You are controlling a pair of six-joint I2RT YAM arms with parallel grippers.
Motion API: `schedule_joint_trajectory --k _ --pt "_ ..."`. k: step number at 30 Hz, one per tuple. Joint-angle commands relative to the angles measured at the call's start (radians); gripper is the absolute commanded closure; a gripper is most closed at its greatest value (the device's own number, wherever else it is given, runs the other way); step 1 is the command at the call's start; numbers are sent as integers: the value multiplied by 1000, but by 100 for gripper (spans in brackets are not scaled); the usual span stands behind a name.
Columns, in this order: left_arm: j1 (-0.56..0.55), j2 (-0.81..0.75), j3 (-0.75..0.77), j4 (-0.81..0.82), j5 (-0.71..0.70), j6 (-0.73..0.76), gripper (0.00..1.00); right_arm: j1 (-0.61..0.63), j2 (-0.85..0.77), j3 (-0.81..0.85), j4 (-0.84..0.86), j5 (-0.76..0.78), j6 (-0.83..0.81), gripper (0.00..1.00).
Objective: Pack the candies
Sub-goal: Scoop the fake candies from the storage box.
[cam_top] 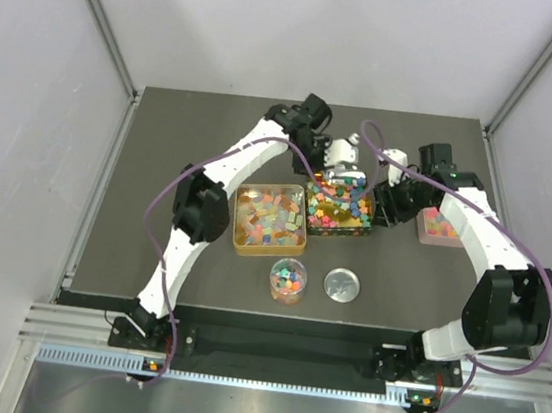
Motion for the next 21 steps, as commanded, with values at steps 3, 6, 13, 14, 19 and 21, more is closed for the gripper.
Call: schedule_joint_trajectory --k 3,6,13,14,19,21 --pt "71 -161 8 22 19 -16 100 -63 -53 36 -107 -6 -82 46" --pt "69 -159 23 -21 -10 56 100 -84 -48 39 -107 -2 -79 46" --pt "46 -150 51 -208 -155 301 100 -89 -31 42 -43 18 -6 46" --pt "40 -146 52 -228 -182 329 100 -89 -25 47 -41 18 7 46" --pt "12 -104 93 -328 -305 484 100 -89 -3 73 -38 24 11 46" --pt "5 -69 129 -360 -367 518 100 -89 -3 78 -36 24 11 46"
